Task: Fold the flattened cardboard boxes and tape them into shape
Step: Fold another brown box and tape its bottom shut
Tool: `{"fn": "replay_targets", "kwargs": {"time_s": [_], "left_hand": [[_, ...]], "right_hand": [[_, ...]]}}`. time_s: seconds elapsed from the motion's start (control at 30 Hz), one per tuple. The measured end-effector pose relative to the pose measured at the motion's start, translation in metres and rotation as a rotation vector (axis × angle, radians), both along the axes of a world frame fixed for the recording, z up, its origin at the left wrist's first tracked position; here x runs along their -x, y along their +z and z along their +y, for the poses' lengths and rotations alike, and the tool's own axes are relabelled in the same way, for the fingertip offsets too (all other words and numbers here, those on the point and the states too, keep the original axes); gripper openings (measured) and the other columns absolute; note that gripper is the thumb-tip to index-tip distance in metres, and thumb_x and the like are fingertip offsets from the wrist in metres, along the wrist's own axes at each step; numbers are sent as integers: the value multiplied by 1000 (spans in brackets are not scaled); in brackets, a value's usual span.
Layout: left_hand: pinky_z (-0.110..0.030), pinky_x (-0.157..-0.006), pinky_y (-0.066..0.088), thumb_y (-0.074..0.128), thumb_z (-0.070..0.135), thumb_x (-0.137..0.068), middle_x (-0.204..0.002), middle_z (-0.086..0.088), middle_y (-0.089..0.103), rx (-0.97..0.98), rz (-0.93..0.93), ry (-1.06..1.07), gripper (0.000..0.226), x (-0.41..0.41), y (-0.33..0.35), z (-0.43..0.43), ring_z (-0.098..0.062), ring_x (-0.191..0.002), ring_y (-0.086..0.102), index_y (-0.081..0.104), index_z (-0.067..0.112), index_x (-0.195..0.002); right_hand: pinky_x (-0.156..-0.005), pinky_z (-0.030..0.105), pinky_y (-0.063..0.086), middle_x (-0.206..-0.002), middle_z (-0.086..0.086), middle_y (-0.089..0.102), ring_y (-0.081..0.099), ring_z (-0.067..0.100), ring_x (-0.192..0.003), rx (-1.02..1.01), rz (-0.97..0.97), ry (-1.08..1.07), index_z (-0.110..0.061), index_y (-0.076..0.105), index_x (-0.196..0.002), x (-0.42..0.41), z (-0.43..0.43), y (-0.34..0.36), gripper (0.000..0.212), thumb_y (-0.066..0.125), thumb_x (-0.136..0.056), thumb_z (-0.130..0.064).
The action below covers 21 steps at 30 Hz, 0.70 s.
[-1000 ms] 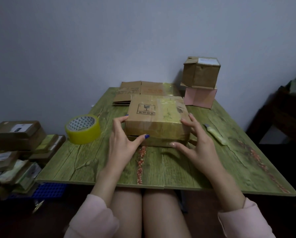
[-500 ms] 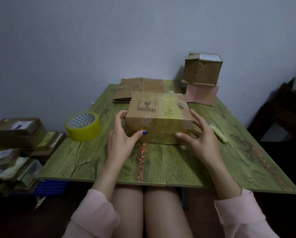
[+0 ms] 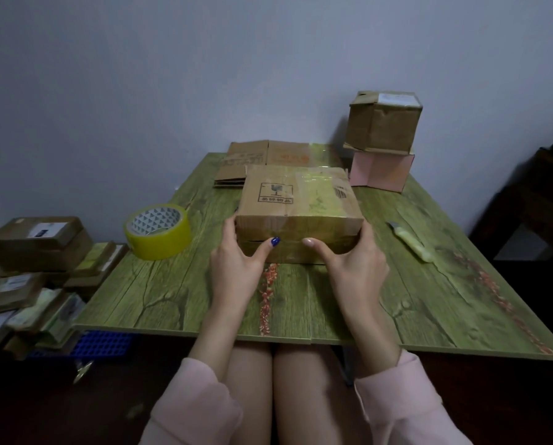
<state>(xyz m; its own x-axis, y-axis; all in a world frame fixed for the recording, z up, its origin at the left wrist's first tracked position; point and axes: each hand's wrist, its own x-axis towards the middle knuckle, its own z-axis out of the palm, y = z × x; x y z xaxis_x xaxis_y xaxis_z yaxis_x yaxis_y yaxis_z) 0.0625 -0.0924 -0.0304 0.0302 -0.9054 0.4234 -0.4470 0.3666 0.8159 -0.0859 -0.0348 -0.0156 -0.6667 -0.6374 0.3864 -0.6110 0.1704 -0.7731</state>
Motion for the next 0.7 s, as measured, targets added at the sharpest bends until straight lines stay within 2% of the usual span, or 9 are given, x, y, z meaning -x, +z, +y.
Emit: {"fn": "replay_targets", "kwargs": {"time_s": [0.07, 0.13, 0.2, 0.3, 0.4, 0.47, 0.53, 0.6, 0.7], "left_hand": [[-27, -88, 47, 74, 30, -78, -125, -3, 61, -4, -3, -16, 59, 1, 2, 2, -20, -112, 59, 46, 14, -128], [-39, -104, 39, 71, 34, -81, -145, -13, 43, -42, -59, 11, 69, 3, 4, 3, -29, -131, 43, 39, 10, -137], [-44, -112, 29, 68, 35, -83, -153, -15, 27, -100, -85, 29, 76, 4, 4, 3, -32, -140, 27, 31, 8, -144], [-29, -94, 45, 70, 29, -82, -128, -10, 58, -74, 0, -30, 58, 1, 2, 1, -24, -119, 53, 48, 5, -130], [-16, -81, 44, 72, 24, -81, -114, -3, 65, -65, 13, -68, 47, -6, 3, -2, -16, -104, 60, 58, 2, -120], [-20, -90, 46, 71, 25, -81, -127, -8, 60, -72, -3, -112, 49, -12, 3, -8, -19, -114, 59, 58, 3, -122], [-16, -96, 37, 71, 27, -81, -141, -11, 45, -84, -54, -120, 50, -20, 6, -10, -17, -129, 46, 59, 7, -125], [-10, -97, 28, 70, 24, -81, -143, -11, 41, -89, -70, -148, 45, -27, 8, -13, -11, -136, 35, 61, 12, -124], [-21, -105, 33, 68, 21, -83, -138, -9, 48, -84, -57, -224, 42, -32, 10, -14, -13, -134, 39, 61, 11, -123]], "right_hand": [[-86, 36, 44, -114, 7, 67, 62, 28, -105, 18, -14, -14, -12, 50, -129, 1, -2, 1, 91, 74, -58, -64], [-82, 34, 44, -107, 6, 70, 64, 27, -98, 21, -14, -21, -13, 55, -123, 5, -2, 3, 85, 77, -57, -61], [-81, 31, 46, -105, 3, 71, 66, 23, -95, 41, -19, -7, -14, 60, -119, 10, -2, 5, 80, 79, -56, -59], [-87, 36, 51, -108, 3, 71, 66, 21, -98, 63, -43, 50, -14, 65, -112, 18, -2, 7, 71, 83, -54, -51], [-89, 36, 52, -106, 0, 71, 66, 12, -96, 64, -108, 126, -16, 67, -108, 27, -2, 9, 62, 87, -55, -42], [-90, 33, 53, -105, -3, 71, 64, 4, -92, 65, -161, 193, -16, 67, -107, 33, -2, 9, 58, 88, -56, -33], [-92, 32, 53, -107, -3, 71, 64, 1, -95, 66, -222, 266, -14, 67, -111, 41, -1, 8, 58, 87, -58, -27], [-93, 32, 53, -109, -4, 71, 64, 1, -99, 48, -214, 328, -13, 66, -117, 47, 2, 5, 59, 84, -63, -27], [-91, 29, 52, -107, -6, 71, 65, 2, -100, 36, -54, 370, -19, 62, -126, 49, 7, -2, 53, 74, -75, -33]]}}
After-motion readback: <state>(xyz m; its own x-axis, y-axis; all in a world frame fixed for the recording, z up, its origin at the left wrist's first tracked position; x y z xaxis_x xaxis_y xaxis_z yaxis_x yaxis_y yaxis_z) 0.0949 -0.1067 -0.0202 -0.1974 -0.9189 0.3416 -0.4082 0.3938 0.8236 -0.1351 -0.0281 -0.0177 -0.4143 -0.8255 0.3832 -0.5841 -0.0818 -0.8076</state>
